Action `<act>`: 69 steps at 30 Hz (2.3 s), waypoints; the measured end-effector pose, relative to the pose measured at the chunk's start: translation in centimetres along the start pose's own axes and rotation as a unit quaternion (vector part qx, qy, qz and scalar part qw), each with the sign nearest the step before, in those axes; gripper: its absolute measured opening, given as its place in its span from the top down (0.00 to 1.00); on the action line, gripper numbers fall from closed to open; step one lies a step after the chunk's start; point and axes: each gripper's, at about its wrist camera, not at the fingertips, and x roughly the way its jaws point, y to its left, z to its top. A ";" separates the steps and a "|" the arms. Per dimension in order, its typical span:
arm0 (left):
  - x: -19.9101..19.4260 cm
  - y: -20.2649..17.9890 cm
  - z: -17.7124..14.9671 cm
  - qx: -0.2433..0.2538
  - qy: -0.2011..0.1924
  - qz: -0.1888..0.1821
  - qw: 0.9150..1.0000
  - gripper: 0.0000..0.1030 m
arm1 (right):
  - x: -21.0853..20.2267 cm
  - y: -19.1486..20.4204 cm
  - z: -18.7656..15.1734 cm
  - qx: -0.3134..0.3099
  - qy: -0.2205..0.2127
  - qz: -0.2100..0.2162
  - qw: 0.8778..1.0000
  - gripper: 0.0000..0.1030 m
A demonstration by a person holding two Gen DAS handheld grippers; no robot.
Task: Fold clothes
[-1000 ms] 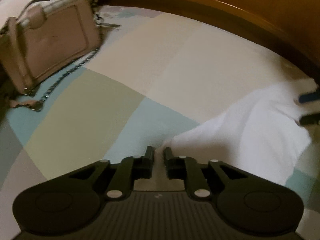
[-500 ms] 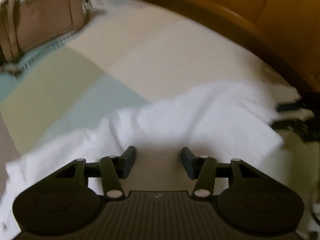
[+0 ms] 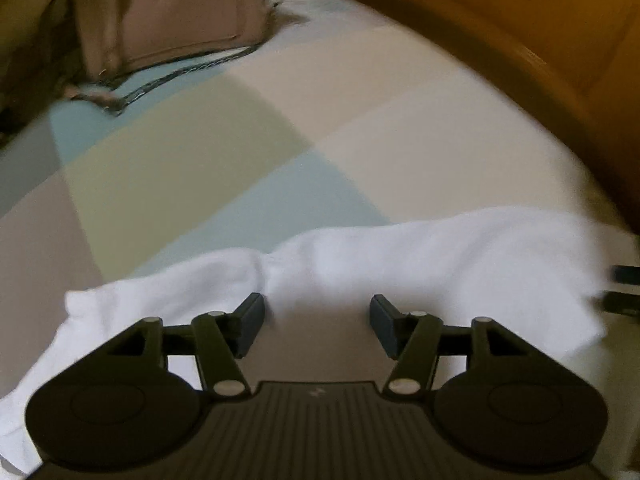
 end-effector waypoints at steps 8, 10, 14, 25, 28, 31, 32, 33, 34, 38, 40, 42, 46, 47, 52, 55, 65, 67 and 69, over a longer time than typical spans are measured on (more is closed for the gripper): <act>-2.1 -0.6 1.4 -0.015 -0.050 0.039 0.998 0.41 | -1.3 -1.9 -1.0 0.025 -0.004 -0.041 0.999 0.34; -3.3 -1.9 -0.3 0.001 -0.052 0.038 0.998 0.40 | -2.0 -3.3 -1.4 0.044 -0.010 -0.061 0.997 0.34; -5.0 -4.2 -3.2 0.027 -0.054 0.039 0.997 0.40 | -2.7 -7.4 -1.9 0.085 -0.019 -0.120 0.989 0.34; -5.4 -6.9 -4.5 0.032 -0.053 0.016 0.998 0.40 | -4.6 -15.4 -5.4 0.282 -0.040 -0.164 0.945 0.37; -5.6 -7.6 -4.4 0.035 -0.056 0.012 0.998 0.40 | -6.5 -15.6 -7.9 0.371 -0.050 -0.114 0.920 0.37; -5.7 -8.2 -4.0 0.035 -0.058 0.008 0.998 0.40 | -5.9 -15.8 -9.5 0.423 -0.052 -0.076 0.901 0.37; -5.6 -8.4 -4.0 0.035 -0.059 0.007 0.998 0.40 | -5.7 -16.0 -10.0 0.437 -0.058 -0.066 0.895 0.37; -5.6 -8.6 -3.9 0.035 -0.059 0.006 0.998 0.40 | -5.5 -16.1 -10.5 0.451 -0.063 -0.056 0.889 0.37; -5.5 -8.8 -3.9 0.036 -0.059 0.005 0.998 0.40 | -5.2 -16.4 -10.6 0.456 -0.076 -0.052 0.885 0.37; -5.4 -9.6 -4.1 0.046 -0.057 0.006 0.997 0.40 | -4.0 -17.2 -9.5 0.458 -0.111 -0.045 0.881 0.37; -5.4 -9.9 -4.3 0.047 -0.057 0.008 0.997 0.40 | -3.5 -17.5 -8.6 0.445 -0.111 -0.045 0.888 0.74; -5.5 -10.0 -4.3 0.045 -0.056 0.008 0.997 0.40 | -3.3 -17.5 -7.8 0.418 -0.097 -0.065 0.901 0.93; -5.7 -10.1 -4.3 0.046 -0.057 0.009 0.997 0.40 | -3.6 -17.9 -7.0 0.379 -0.108 -0.076 0.916 0.94; -5.8 -10.0 -4.3 0.047 -0.058 0.010 0.997 0.40 | -3.7 -18.0 -6.6 0.370 -0.113 -0.079 0.919 0.94; -5.9 -10.1 -4.4 0.043 -0.058 0.014 0.997 0.40 | -4.2 -18.4 -5.0 0.329 -0.132 -0.093 0.930 0.94; -6.0 -10.4 -4.5 0.044 -0.058 0.011 0.997 0.40 | -4.7 -18.1 -4.6 0.303 -0.134 -0.102 0.938 0.95; -5.9 -10.6 -4.4 0.052 -0.059 0.007 0.997 0.40 | -5.7 -15.5 -3.8 0.185 -0.096 -0.118 0.971 0.62; -5.8 -10.7 -4.4 0.056 -0.058 0.006 0.997 0.40 | -4.1 -14.2 -2.3 0.117 -0.082 -0.100 0.985 0.58; -6.0 -10.9 -4.4 0.064 -0.056 0.003 0.996 0.40 | -2.2 -13.3 -0.7 0.037 -0.054 -0.083 0.994 0.58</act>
